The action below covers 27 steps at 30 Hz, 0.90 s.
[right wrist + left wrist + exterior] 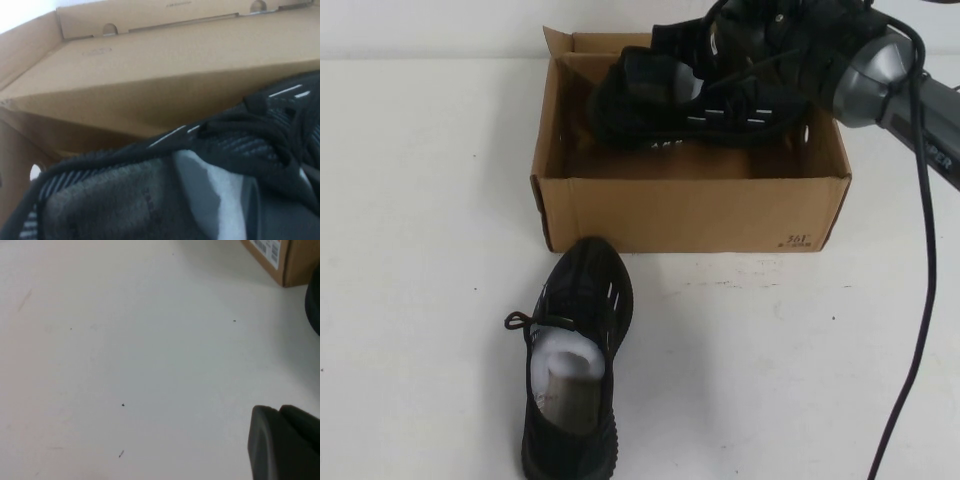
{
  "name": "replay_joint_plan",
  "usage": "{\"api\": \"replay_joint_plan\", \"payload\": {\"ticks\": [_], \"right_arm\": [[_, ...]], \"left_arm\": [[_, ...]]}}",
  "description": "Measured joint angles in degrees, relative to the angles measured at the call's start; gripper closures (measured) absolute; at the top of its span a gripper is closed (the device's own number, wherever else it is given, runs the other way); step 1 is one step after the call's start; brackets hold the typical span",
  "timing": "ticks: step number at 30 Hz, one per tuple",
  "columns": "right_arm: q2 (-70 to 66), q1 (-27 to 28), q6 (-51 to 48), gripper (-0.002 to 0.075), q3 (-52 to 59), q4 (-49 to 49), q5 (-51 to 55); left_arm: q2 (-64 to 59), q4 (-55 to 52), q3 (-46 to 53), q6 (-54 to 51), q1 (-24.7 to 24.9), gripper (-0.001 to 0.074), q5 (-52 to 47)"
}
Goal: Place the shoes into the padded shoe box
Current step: Place the shoe in the shoe box
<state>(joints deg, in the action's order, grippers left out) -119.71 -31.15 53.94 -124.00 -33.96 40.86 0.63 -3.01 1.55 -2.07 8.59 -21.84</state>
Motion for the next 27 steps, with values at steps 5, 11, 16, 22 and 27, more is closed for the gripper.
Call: {"api": "replay_joint_plan", "payload": {"ticks": [5, 11, 16, 22, 27], "right_arm": [[-1.2, 0.0, 0.1, 0.0733, -0.1, 0.2, -1.0], [-2.4, 0.0, 0.1, 0.0733, -0.1, 3.0, -1.2], [-3.0, -0.1, -0.3, 0.0733, -0.1, 4.7, -0.5], [-4.1, 0.0, -0.3, 0.0733, -0.1, 2.8, -0.9], [-5.2, 0.1, -0.1, 0.0733, -0.1, 0.8, -2.7]], "left_arm": [[0.0, 0.0, 0.0, 0.0, 0.0, 0.0739, 0.0], [0.0, 0.0, 0.0, 0.0, 0.0, 0.0739, 0.0], [0.0, 0.0, 0.0, 0.0, 0.0, 0.0739, 0.0], [0.0, 0.0, 0.0, 0.0, 0.0, 0.0739, 0.0], [0.0, 0.0, 0.0, 0.0, 0.0, 0.0739, 0.0]]}}
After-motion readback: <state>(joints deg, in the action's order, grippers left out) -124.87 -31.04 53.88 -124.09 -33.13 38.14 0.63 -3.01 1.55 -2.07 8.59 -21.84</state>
